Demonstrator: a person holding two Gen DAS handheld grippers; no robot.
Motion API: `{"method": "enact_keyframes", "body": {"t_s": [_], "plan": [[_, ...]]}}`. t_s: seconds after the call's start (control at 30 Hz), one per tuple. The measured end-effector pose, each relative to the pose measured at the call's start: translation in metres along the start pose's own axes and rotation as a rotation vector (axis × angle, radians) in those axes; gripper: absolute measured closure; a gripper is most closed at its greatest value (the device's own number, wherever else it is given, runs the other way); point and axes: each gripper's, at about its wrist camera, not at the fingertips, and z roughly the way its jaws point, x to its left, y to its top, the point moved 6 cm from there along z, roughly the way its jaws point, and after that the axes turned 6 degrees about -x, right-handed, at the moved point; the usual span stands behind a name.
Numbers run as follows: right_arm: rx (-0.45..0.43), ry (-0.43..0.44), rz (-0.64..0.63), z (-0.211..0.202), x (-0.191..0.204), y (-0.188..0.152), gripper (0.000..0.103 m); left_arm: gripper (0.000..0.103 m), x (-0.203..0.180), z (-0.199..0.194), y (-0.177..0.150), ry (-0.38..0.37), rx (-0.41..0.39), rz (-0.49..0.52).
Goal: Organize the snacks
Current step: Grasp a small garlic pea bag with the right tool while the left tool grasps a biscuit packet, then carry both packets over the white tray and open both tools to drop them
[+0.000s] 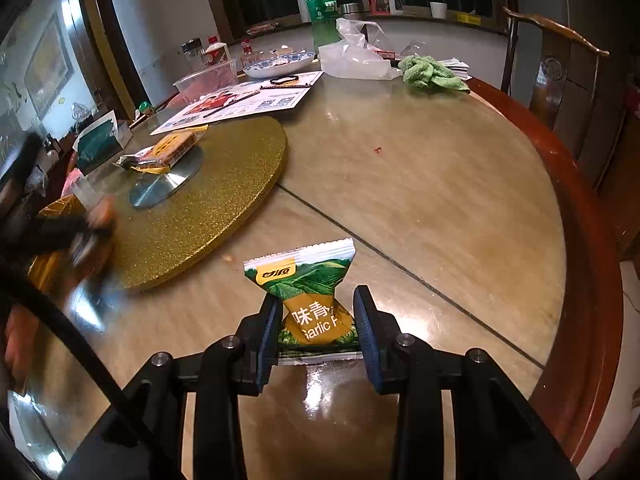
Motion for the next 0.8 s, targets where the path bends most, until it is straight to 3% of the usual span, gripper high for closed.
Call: {"method": "enact_keyframes", "body": {"t_s": [0.07, 0.17, 0.3, 0.4, 0.47, 0.53, 0.57, 0.6, 0.63, 0.8], "plan": [[0.002, -0.014, -0.016, 0.000, 0.002, 0.000, 0.066, 0.036, 0.002, -0.025, -0.046, -0.044, -0.009, 0.110], [0.008, 0.012, -0.045, 0.001, 0.009, -0.001, 0.066, 0.036, 0.010, -0.052, -0.098, -0.118, 0.015, 0.163], [0.012, -0.005, -0.087, 0.002, 0.015, -0.002, 0.066, 0.040, 0.018, -0.077, -0.138, -0.110, 0.009, 0.242], [0.017, 0.017, -0.117, 0.001, 0.024, -0.004, 0.066, 0.035, 0.023, -0.082, -0.148, -0.094, -0.012, 0.274], [0.019, 0.018, -0.136, 0.000, 0.032, -0.007, 0.066, 0.022, 0.031, -0.076, -0.144, -0.073, 0.002, 0.238], [0.022, 0.011, -0.159, -0.002, 0.041, -0.011, 0.066, 0.021, 0.034, -0.073, -0.135, -0.077, 0.000, 0.202], [0.023, 0.011, -0.168, -0.003, 0.044, -0.013, 0.066, 0.025, 0.036, -0.070, -0.131, -0.085, -0.006, 0.179], [0.023, 0.012, -0.175, -0.004, 0.048, -0.015, 0.066, 0.041, 0.036, -0.069, -0.128, -0.102, -0.013, 0.170], [0.023, 0.011, -0.184, -0.004, 0.051, -0.017, 0.066, 0.044, 0.035, -0.068, -0.124, -0.124, -0.015, 0.168], [0.027, 0.032, -0.201, -0.002, 0.065, -0.017, 0.066, 0.045, 0.044, -0.075, -0.130, -0.117, -0.047, 0.155]]}}
